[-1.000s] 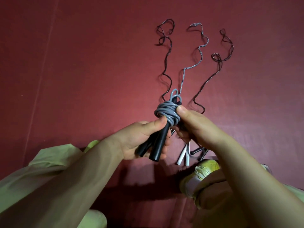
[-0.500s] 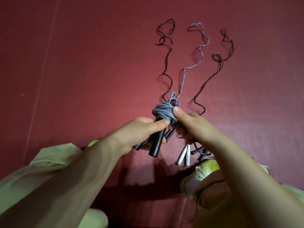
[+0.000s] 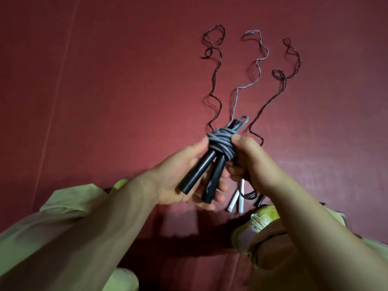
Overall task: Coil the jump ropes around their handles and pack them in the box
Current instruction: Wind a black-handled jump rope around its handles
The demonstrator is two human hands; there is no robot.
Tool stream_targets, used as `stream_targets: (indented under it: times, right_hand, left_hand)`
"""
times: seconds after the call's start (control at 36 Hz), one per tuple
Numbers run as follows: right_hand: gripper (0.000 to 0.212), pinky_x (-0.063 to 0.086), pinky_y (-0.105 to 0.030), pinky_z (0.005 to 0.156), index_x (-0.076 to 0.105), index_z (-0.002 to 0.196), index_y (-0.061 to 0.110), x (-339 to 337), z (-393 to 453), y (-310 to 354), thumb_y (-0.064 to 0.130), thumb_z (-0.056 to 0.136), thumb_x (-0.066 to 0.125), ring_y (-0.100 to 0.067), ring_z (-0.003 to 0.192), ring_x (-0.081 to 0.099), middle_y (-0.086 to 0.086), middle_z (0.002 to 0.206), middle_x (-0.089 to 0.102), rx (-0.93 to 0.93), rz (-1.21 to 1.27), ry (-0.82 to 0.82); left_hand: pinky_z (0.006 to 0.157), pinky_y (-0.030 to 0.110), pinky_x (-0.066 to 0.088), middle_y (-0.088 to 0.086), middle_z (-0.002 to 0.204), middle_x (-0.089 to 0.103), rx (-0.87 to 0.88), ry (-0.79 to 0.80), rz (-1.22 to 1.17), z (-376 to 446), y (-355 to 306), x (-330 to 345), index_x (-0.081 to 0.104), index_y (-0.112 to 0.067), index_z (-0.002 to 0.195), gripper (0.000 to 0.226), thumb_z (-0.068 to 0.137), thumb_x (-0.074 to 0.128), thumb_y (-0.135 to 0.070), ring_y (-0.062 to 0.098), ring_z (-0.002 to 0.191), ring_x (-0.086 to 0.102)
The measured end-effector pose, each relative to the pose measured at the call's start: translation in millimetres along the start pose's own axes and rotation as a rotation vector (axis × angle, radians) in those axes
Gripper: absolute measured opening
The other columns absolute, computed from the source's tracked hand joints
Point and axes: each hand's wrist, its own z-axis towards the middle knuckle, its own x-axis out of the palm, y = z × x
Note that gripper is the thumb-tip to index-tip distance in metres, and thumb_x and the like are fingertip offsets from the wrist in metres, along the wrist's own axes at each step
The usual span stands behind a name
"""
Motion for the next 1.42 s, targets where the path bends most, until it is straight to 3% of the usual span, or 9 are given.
stream_targets:
  times: [0.08,0.22,0.44,0.64,0.75,0.86,1.06,1.28,1.42]
  right_hand:
    - [0.056,0.031,-0.022,0.047,0.049,0.086,0.016,-1,-1,-2,0.064,0.057,0.048,-0.014,0.054,0.032,0.005,0.059,0.044,-0.033,-0.03,0.057]
    - [0.057,0.023,-0.025,0.049,0.051,0.092,0.014,0,-5,1,0.063,0.063,0.05,-0.02,0.061,0.023,0.005,0.06,0.043,-0.046,-0.079,0.129]
    - [0.046,0.041,-0.03,0.054,0.064,0.07,0.02,-3,-3,2,0.059,0.083,0.044,-0.021,0.054,0.045,-0.003,0.066,0.058,-0.03,-0.181,0.083]
    - [0.062,0.045,-0.024,0.057,0.065,0.086,0.01,-7,1,-1,0.067,0.069,0.049,-0.018,0.056,0.057,-0.004,0.064,0.064,0.038,-0.217,0.024]
    - [0.059,0.039,-0.028,0.058,0.062,0.08,0.011,-7,2,-6,0.068,0.069,0.052,-0.018,0.054,0.056,-0.004,0.06,0.061,0.054,-0.252,-0.01]
    - [0.06,0.036,-0.034,0.061,0.062,0.079,0.01,-7,3,-7,0.068,0.069,0.054,-0.016,0.049,0.051,0.0,0.054,0.054,0.035,-0.228,-0.045]
    - [0.063,0.037,-0.015,0.045,0.065,0.085,0.001,-6,3,-7,0.061,0.075,0.052,-0.013,0.044,0.048,-0.001,0.051,0.053,0.0,-0.261,-0.063]
    - [0.072,0.038,-0.024,0.054,0.065,0.091,-0.003,-4,3,-7,0.066,0.077,0.053,-0.014,0.047,0.05,-0.003,0.054,0.056,-0.034,-0.286,-0.028]
    - [0.057,0.033,-0.029,0.054,0.065,0.097,0.002,-2,1,-2,0.055,0.08,0.05,-0.015,0.054,0.054,-0.002,0.062,0.063,-0.027,-0.232,0.009]
  left_hand:
    - [0.068,0.037,0.051,0.012,0.073,0.062,-0.038,0.095,-0.082,3,2,-5,0.069,-0.005,0.08,0.088,0.067,0.028,-0.082,0.027,0.062,0.061]
    - [0.062,0.032,0.043,0.007,0.06,0.053,-0.068,0.133,-0.086,5,4,-6,0.063,-0.009,0.07,0.087,0.061,0.025,-0.086,0.022,0.052,0.051]
    - [0.039,0.016,0.037,0.006,0.046,0.046,0.095,-0.066,-0.045,10,3,6,0.054,-0.001,0.061,0.085,0.087,0.014,-0.072,0.017,0.033,0.043]
    - [0.045,0.024,0.035,0.009,0.055,0.045,0.121,-0.25,0.153,17,8,-7,0.052,-0.007,0.067,0.079,0.084,0.019,-0.077,0.02,0.043,0.041]
    - [0.049,0.029,0.039,0.008,0.053,0.053,0.184,-0.317,0.266,22,9,-15,0.059,-0.009,0.063,0.079,0.066,0.044,-0.087,0.022,0.042,0.047]
    - [0.054,0.03,0.045,0.007,0.057,0.059,0.205,-0.332,0.284,20,9,-15,0.06,-0.008,0.069,0.073,0.08,0.033,-0.075,0.022,0.047,0.054]
    - [0.061,0.03,0.051,0.012,0.064,0.064,0.228,-0.328,0.193,19,11,-8,0.059,-0.017,0.099,0.046,0.097,0.031,-0.053,0.024,0.054,0.059]
    - [0.06,0.03,0.052,0.007,0.067,0.066,0.255,-0.26,0.072,18,6,-10,0.062,-0.01,0.095,0.041,0.098,0.037,-0.042,0.018,0.053,0.059]
    - [0.051,0.025,0.045,0.002,0.065,0.061,0.358,-0.296,0.103,17,6,-14,0.061,-0.01,0.091,0.035,0.094,0.043,-0.04,0.015,0.05,0.054]
